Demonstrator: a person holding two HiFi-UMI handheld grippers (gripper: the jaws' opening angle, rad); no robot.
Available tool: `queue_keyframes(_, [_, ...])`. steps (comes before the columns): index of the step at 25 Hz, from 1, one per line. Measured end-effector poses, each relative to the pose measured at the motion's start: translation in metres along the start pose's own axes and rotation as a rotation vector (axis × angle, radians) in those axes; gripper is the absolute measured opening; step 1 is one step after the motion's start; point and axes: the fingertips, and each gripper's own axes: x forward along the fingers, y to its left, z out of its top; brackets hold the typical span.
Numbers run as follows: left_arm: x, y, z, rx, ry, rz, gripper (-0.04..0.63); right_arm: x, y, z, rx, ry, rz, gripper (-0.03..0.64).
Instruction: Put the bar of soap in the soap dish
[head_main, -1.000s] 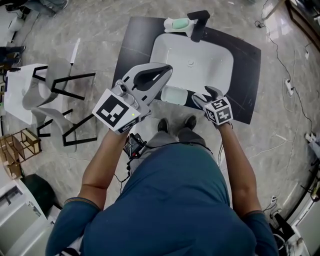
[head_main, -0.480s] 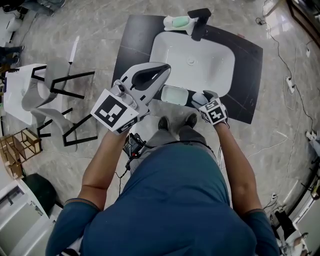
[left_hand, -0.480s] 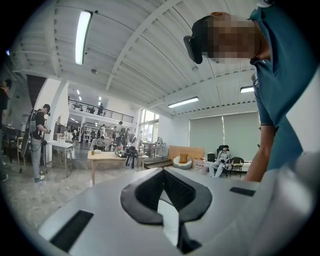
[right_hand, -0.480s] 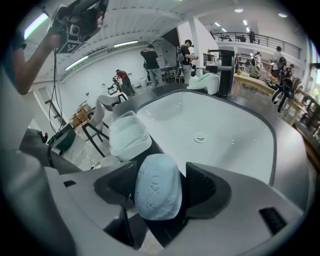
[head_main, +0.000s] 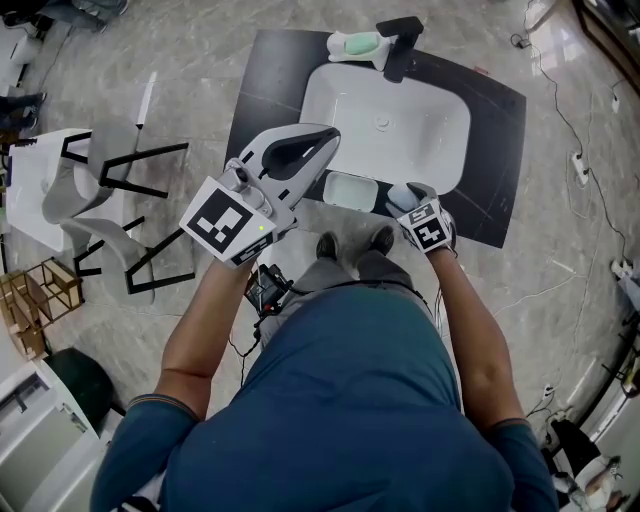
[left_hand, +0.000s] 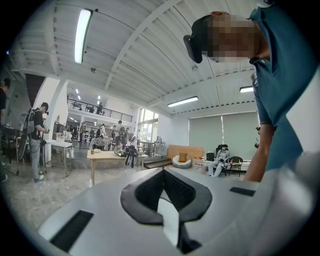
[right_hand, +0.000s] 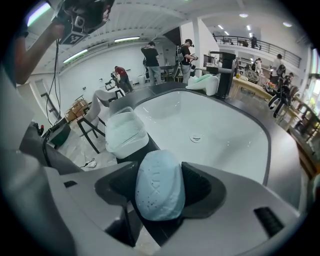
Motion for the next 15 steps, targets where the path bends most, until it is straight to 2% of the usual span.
queue_keyframes(5, [-0.014,0.011,-0.008,-0.003,0.029,0.02,0.002,-0.008,0.001,0.007,0.007,-0.012,-0.008,0.284])
queue_keyframes(15, [-0.045,0.028,-0.009,0.003,0.025,0.052,0.002,-0.018,0.009,0.038,-0.03,-0.055,-0.025,0.284])
